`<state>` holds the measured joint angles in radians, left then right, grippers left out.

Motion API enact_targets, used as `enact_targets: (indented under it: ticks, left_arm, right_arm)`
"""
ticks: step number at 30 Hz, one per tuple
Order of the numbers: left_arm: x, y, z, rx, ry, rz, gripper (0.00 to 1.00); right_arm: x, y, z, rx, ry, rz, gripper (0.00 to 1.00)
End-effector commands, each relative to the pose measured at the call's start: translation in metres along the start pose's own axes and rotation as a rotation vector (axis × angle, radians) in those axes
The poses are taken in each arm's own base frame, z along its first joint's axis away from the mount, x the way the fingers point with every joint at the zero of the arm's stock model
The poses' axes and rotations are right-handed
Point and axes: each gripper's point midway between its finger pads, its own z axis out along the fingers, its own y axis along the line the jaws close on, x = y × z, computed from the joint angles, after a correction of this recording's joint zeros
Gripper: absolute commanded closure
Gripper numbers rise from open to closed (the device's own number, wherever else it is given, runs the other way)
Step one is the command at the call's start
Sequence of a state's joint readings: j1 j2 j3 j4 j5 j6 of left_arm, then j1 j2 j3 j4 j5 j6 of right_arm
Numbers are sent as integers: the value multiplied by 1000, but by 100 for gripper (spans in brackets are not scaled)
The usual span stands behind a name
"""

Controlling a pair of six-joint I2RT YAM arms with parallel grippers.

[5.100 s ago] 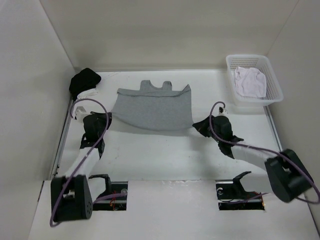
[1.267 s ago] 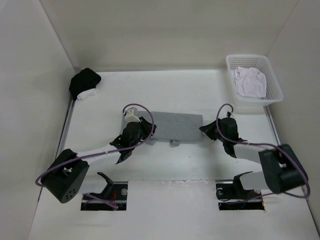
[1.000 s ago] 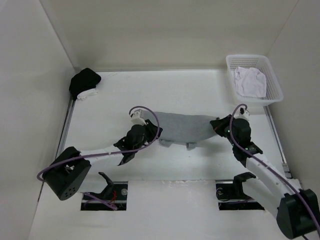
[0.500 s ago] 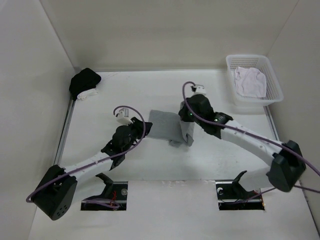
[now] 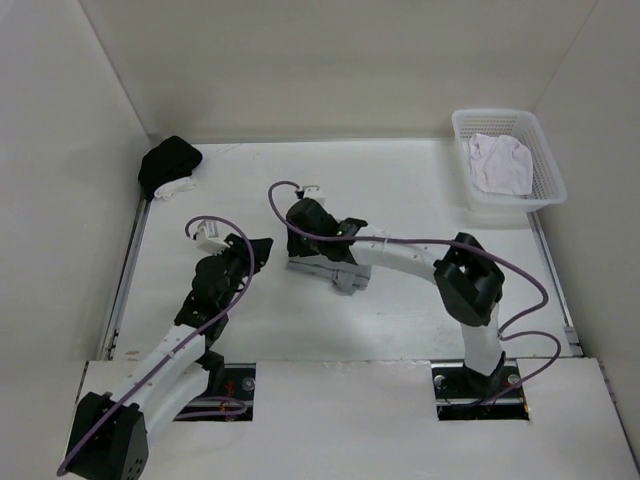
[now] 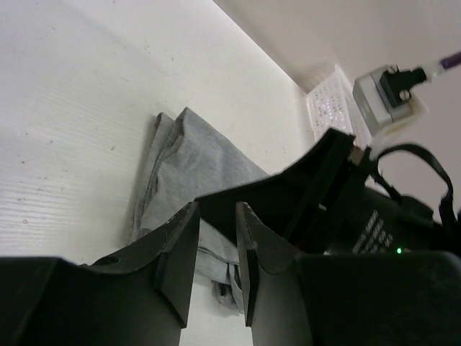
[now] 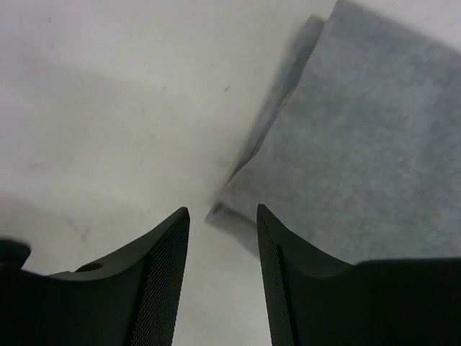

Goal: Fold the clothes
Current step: Fold the tank top

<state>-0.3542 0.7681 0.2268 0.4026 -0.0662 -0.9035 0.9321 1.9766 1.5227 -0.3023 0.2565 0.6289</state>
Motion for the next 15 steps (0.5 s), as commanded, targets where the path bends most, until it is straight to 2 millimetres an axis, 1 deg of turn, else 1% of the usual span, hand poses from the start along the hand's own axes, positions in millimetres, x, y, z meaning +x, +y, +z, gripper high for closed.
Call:
enact_targets:
  ticks: [1,3,4,5,7,8,9,11,12,14,15]
  left_arm:
    - [3,-5,0,22,27,-5,74]
    - [7,-11,5,27,44,-3,74]
    - [11,-16,8,38,57,0,74]
    - [16,-22,12,52,69,3,74]
    - [29,-35,20,80,99,8,74]
    - [37,-41,24,94,119,15,74]
    - [47,-47,30,102,141,18,74]
    - [65,-57,37,122,185,32,74]
    - [73,-58,40,121,208,38,75]
    - [79,-55,39,114,220,47,76]
    - [78,-51,37,106,215,55,76]
  right_arm:
    - [-40,35,-43,-150,-136,93,52]
    - [-43,30,-66,-196,-187,116,55]
    - [-45,20,-74,-203,-213,131,59]
    - [-46,6,-80,-203,-239,146,68]
    - [-40,-24,-84,-190,-258,183,86]
    - [-34,-39,-84,-186,-253,204,92]
    - [-28,-52,-84,-189,-242,223,96]
    - [-17,-72,-86,-200,-244,248,98]
    - [-13,-80,-88,-202,-253,259,99]
    - [-5,-94,-100,-213,-289,266,100]
    - [-1,-100,-107,-219,-313,267,100]
